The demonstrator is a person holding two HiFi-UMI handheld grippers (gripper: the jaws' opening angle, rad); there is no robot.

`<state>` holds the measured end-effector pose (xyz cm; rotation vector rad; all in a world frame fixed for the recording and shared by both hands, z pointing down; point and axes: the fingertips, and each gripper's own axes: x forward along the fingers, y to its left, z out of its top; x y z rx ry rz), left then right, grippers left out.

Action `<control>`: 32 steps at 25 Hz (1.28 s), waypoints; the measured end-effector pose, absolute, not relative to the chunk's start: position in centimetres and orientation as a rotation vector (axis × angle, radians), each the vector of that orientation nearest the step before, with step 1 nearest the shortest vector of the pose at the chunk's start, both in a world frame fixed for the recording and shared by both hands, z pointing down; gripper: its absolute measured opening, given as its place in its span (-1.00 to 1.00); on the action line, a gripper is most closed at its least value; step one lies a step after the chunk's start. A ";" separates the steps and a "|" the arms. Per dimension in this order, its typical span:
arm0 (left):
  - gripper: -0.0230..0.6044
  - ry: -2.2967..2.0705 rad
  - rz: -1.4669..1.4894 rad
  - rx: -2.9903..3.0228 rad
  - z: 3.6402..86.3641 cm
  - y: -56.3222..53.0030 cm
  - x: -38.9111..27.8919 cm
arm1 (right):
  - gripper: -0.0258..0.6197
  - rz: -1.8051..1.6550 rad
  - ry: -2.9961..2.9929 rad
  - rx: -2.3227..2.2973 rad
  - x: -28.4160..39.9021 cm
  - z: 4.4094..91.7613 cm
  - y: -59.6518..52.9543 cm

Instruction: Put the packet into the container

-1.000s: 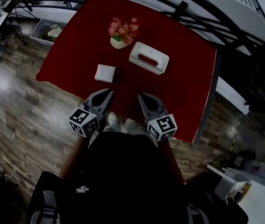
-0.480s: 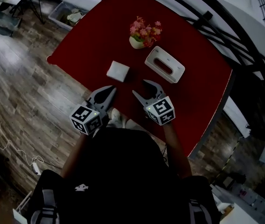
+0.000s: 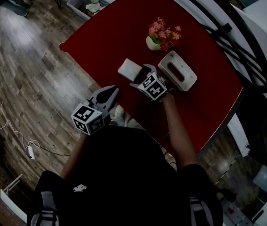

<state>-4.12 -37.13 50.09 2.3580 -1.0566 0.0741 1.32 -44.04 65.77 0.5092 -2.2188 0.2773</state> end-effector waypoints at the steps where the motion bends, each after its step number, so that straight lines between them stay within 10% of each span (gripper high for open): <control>1: -0.90 -1.069 0.071 2.350 50.0 -37.0 -4.3 | 0.43 0.270 -2.200 0.484 1.1 66.5 -44.2; 32: -0.90 -1.178 0.040 2.304 49.7 -36.2 -6.9 | 0.40 0.246 -2.048 0.426 -0.1 69.8 -45.2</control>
